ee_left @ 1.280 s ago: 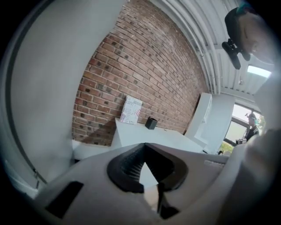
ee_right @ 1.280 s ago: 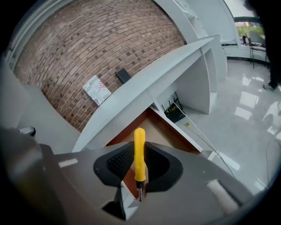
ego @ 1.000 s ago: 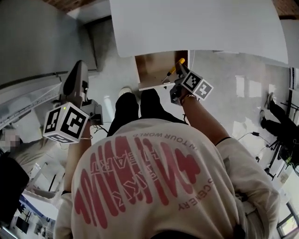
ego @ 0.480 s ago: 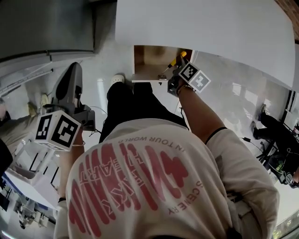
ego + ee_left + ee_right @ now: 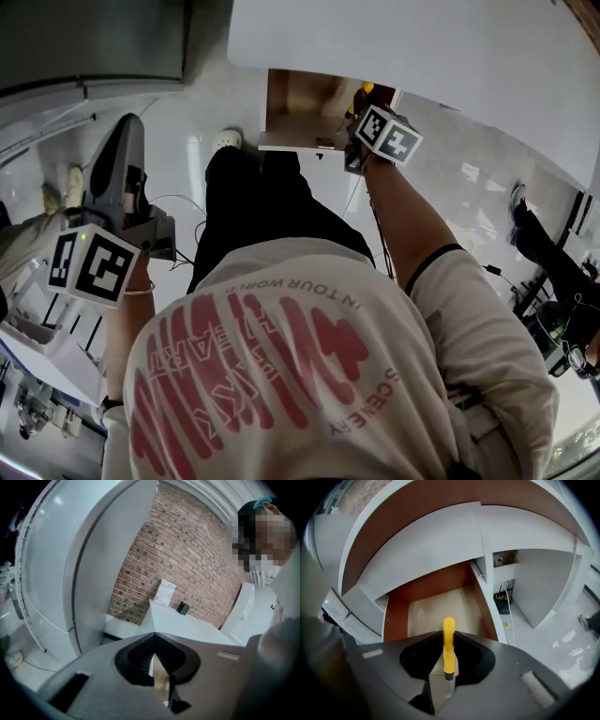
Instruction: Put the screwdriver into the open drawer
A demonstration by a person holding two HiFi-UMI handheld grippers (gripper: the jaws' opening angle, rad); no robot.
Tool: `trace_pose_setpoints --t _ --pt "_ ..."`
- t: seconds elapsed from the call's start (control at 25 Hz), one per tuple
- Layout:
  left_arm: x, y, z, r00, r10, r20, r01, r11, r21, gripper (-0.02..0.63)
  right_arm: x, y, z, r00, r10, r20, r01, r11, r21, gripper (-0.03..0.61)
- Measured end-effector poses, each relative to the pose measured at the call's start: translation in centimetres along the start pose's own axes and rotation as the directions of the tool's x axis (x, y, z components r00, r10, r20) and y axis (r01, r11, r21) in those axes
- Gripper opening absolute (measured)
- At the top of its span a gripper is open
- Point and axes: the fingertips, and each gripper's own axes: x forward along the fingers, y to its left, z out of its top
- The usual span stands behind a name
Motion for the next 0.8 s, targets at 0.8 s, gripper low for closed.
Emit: trace_pose_setpoints --t 0.8 --pt "-0.1 2.8 -2.9 0.998 0.036 -0.041 -0.036 0.999 0.009 0.006 5.2 4.8 -2.9 0.982 0.036 -0.187 -0.137 0.819 -0.558 0.087"
